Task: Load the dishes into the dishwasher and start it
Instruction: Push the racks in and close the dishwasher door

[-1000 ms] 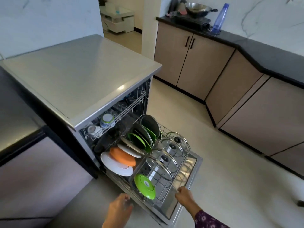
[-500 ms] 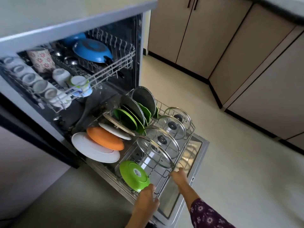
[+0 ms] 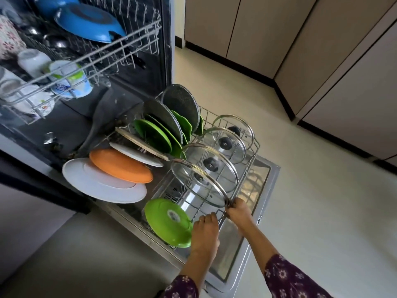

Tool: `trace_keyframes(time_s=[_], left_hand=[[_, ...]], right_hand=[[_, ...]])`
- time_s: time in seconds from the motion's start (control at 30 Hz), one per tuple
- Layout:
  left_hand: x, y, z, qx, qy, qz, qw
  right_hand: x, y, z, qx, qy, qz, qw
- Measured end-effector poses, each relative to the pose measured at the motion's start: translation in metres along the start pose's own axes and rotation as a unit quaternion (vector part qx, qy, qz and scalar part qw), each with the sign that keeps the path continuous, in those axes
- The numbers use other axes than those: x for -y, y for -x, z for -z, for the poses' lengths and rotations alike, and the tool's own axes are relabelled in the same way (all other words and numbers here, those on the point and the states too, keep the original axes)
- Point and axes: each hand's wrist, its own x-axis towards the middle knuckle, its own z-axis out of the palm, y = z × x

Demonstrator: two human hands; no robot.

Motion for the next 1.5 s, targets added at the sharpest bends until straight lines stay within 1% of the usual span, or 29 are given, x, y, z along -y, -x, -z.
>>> trace_keyframes(time_s=[0.1,0.27,0.43,0.6,0.77,0.87,0.93,1.03,1.07,1.1,1.17,1.23,1.37,1.43,1.5], left_hand=[[0.015,-0.006,-0.01,-0.014,0.002,-0.005,1.0],[0.058,-0.02,0.003,-0.058,-0.011,0.029,0.998],[0.094,-0.033,0.023,-0.126,0.001,0.043,0.991],[0.133,-0.048,0.038,-0.171,-0.008,0.049,0.984],[0.178,-0.063,0.056,-0.183,-0.028,0.073,0.98],[0.2,-0.067,0.074,-0.186,-0.041,0.089,0.978],[0.215,-0.072,0.082,-0.179,-0.044,0.102,0.978],[0.236,-0.077,0.09,-0.188,-0.06,0.126,0.972],[0.242,-0.08,0.09,-0.18,-0.069,0.132,0.972],[0.247,-0.081,0.092,-0.171,-0.069,0.136,0.973],[0.258,-0.086,0.097,-0.184,-0.064,0.147,0.97],[0.269,-0.089,0.1,-0.174,-0.079,0.161,0.968],[0.295,-0.1,0.105,-0.226,-0.106,0.169,0.953],[0.308,-0.103,0.109,-0.247,-0.118,0.171,0.946],[0.318,-0.104,0.114,-0.232,-0.144,0.187,0.944]], right_hand=[[0.011,-0.002,-0.008,0.001,0.04,0.017,0.999],[0.052,-0.006,-0.038,0.012,0.026,0.023,0.999],[0.085,-0.02,-0.07,0.023,-0.035,0.04,0.998],[0.117,-0.034,-0.097,0.043,-0.011,0.067,0.997],[0.154,-0.048,-0.131,0.05,-0.019,0.107,0.993],[0.177,-0.055,-0.148,0.056,0.016,0.115,0.992],[0.192,-0.062,-0.161,0.071,0.018,0.114,0.991],[0.211,-0.068,-0.177,0.066,0.035,0.128,0.989],[0.218,-0.07,-0.183,0.067,0.037,0.132,0.988],[0.222,-0.073,-0.189,0.068,0.035,0.134,0.988],[0.231,-0.078,-0.2,0.069,0.016,0.132,0.989],[0.241,-0.084,-0.213,0.068,-0.009,0.128,0.989],[0.262,-0.094,-0.236,0.073,-0.023,0.131,0.989],[0.275,-0.097,-0.247,0.084,-0.016,0.149,0.985],[0.289,-0.098,-0.255,0.082,-0.022,0.171,0.982]])
